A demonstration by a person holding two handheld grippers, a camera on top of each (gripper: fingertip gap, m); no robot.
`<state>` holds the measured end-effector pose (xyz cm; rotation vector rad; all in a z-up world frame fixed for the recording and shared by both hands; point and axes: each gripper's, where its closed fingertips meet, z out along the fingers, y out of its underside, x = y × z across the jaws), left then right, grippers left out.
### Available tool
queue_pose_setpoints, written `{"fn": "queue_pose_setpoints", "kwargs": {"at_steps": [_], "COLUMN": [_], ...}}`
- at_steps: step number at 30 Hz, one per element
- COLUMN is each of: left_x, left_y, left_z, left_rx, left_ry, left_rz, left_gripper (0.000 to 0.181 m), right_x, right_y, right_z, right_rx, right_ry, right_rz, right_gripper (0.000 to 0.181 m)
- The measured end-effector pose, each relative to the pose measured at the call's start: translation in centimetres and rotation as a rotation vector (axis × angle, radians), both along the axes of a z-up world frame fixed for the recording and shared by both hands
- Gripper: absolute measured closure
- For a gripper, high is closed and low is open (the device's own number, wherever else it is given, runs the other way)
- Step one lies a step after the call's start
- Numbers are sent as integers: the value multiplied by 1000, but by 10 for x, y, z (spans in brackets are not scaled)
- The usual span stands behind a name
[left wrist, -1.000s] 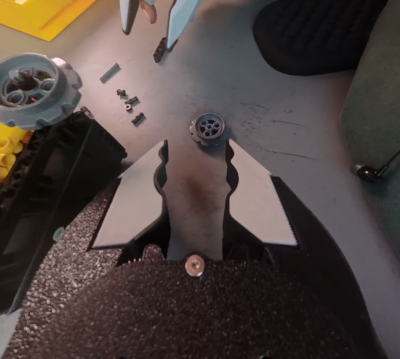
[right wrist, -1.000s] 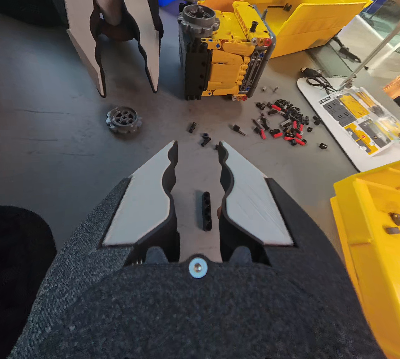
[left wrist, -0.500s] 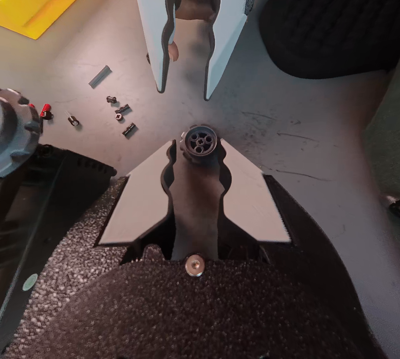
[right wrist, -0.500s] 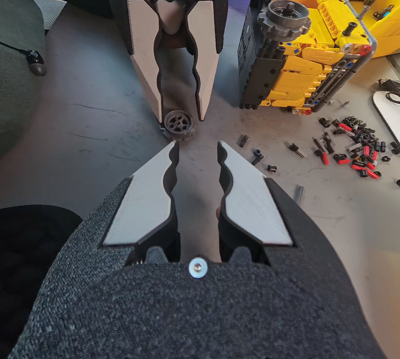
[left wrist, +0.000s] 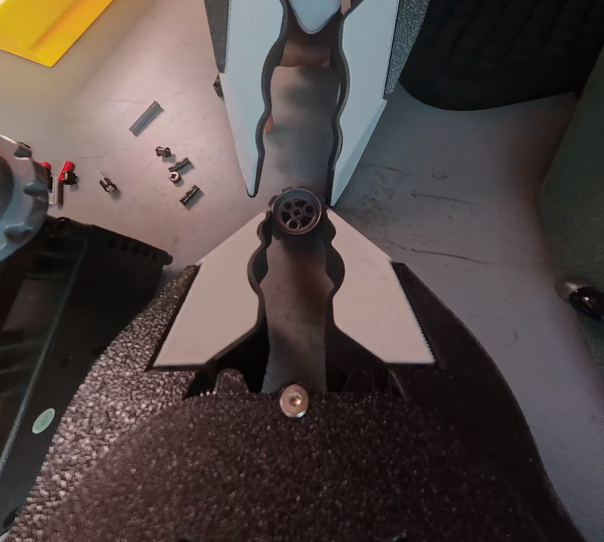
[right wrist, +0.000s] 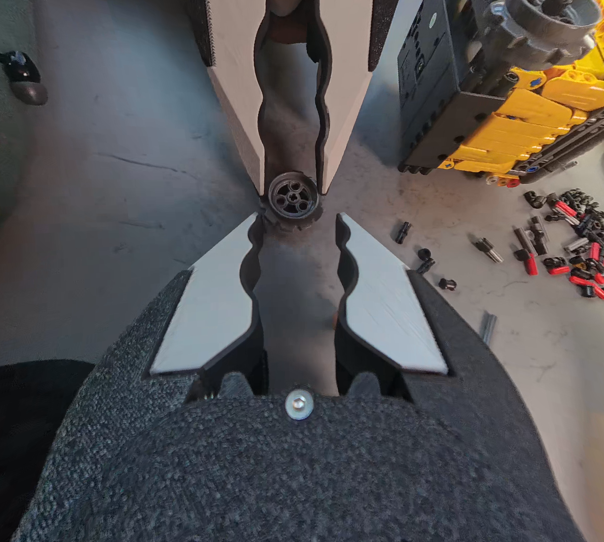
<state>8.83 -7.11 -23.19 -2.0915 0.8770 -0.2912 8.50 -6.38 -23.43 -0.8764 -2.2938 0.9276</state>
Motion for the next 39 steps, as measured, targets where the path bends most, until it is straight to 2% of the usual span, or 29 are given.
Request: {"fn": "queue_pose_setpoints", "kwargs": {"at_steps": [5, 10, 18, 21, 23, 33, 39], "left_x": [0, 0, 3, 2, 3, -1, -8], "left_y": [-1, -2, -6, -10, -11, -8, 1], "left_z": [0, 0, 2, -9, -9, -7, 18], "left_rx": [-4, -7, -15, -70, -60, -34, 38], "left_ry": [-3, -9, -33, 6, 20, 30, -107], "left_rz": [0, -6, -30, -39, -44, -21, 47], "left_gripper": [151, 146, 146, 138, 148, 155, 155], "right_x": [1, 4, 6, 5, 7, 5, -5], "right_y": [-6, -9, -12, -12, -12, -7, 6], "right_z": [-1, 1, 7, 17, 17, 17, 44], "right_rx": [26, 20, 23, 7, 10, -60, -147], "right_ry": [-6, 3, 48, 102, 97, 74, 185], "right_rz": [22, 50, 87, 88, 100, 63, -10], "right_gripper": [147, 147, 148, 164, 163, 156, 156]}}
